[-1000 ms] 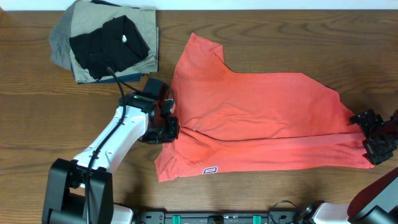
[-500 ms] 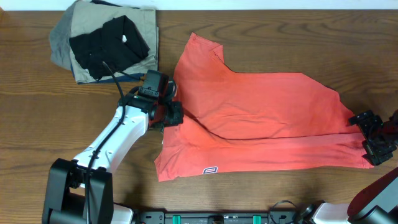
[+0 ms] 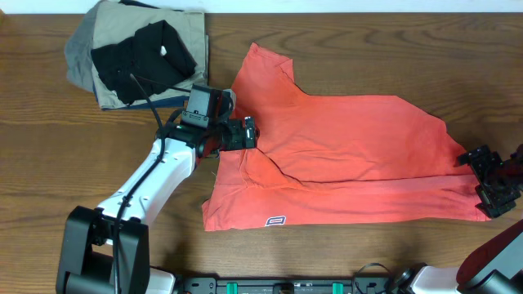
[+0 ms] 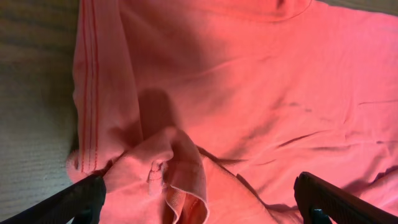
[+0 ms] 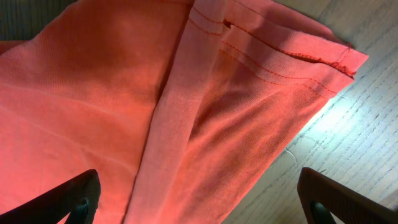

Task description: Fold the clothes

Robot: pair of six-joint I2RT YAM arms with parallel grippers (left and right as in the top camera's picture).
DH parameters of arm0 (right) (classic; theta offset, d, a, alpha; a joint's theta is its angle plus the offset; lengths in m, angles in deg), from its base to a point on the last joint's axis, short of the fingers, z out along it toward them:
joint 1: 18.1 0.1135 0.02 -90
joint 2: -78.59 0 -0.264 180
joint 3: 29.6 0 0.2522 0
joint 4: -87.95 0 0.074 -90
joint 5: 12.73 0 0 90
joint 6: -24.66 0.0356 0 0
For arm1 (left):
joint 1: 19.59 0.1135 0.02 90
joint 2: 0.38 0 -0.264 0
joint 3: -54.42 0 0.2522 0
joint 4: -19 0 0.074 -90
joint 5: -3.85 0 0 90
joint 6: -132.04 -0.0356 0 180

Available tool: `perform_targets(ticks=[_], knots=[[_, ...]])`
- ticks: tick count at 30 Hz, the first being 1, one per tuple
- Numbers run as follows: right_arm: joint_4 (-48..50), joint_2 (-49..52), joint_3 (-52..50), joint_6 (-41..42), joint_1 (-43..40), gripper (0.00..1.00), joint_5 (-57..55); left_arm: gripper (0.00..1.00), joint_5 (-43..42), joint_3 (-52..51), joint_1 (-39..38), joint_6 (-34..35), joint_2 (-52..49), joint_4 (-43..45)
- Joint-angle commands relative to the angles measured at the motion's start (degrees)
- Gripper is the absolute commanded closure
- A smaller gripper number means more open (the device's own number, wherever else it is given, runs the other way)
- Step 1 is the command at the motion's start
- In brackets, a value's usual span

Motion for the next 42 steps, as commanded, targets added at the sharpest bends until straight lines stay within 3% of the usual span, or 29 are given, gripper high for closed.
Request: perform_targets(ticks=[1,5,10,18,30,35,42], knots=[[-0.2,-0.5,-0.1,-1.7,0.6,0.01,-0.2,0.02,-2.6,1.4,0.2,1.5,0.4,-1.6],[-0.2,-0.5,-0.1,-1.7,0.6,0.01,-0.2,0.02,-9.5,1.4,0.0,2.9,1.8,-6.9],[-0.2,-0.5,-0.1,-1.7,0.6,0.01,-0.2,0.02,-10.0,0.1,-3.2,2.9,1.2,-18.0],[-0.3,-0.5,-0.1,-1.7,1.3,0.01,0.2,0.02,-9.7,-2.4,-9.8,6.1,-0.1,-13.9],[-0.9,-0.5,-0.1,-2.1,1.8,0.01,-0.2,0.0,-6.4,-2.4,-9.8,8.2,-6.4,-13.6],[-0.9,-0.5,-0.1,-2.1,1.8,0.01,-0.2,0.05,-6.4,-2.4,-9.8,8.2,-6.7,-12.8],[-0.8,-0.5,-0.1,-2.1,1.8,0.01,-0.2,0.25,-7.5,-2.2,-9.8,8.2,-6.4,-10.9]])
